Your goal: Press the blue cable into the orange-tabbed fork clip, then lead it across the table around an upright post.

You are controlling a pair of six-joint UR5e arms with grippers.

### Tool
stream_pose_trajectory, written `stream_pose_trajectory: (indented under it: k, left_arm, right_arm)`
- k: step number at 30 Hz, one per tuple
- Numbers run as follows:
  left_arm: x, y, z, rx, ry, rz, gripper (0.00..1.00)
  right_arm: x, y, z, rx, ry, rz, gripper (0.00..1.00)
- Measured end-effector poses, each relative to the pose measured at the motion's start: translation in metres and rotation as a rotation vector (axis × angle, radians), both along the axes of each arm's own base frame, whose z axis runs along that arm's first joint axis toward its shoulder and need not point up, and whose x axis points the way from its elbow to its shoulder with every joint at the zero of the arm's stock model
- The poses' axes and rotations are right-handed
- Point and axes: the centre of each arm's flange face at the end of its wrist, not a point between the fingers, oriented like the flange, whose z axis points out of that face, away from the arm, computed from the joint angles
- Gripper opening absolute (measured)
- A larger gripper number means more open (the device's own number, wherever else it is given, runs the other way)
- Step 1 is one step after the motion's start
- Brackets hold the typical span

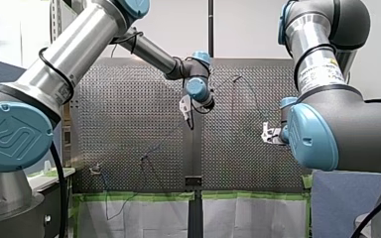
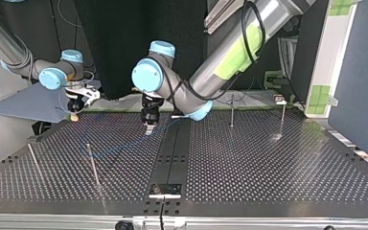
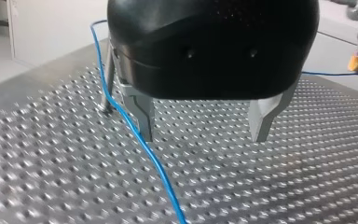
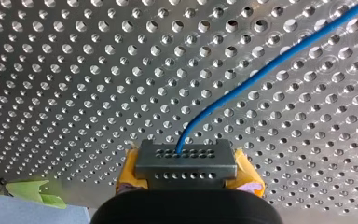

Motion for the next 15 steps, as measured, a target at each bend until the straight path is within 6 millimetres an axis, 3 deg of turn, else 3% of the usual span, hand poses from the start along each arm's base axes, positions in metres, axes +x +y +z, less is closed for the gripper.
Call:
stream_pose_trajectory:
  k: [7, 15]
  left_arm:
    - [-0.010, -0.018, 0.035, 0.031, -0.062, 0.001, 1.00]
    - [-0.041, -0.056, 0.070, 0.058, -0.131, -0.044, 1.00]
  right_arm:
    - [0.000, 0.001, -0.001, 0.003, 0.001, -0.001, 0.00]
    - [-0.003, 0.000, -0.002, 0.003, 0.000, -0.004, 0.00]
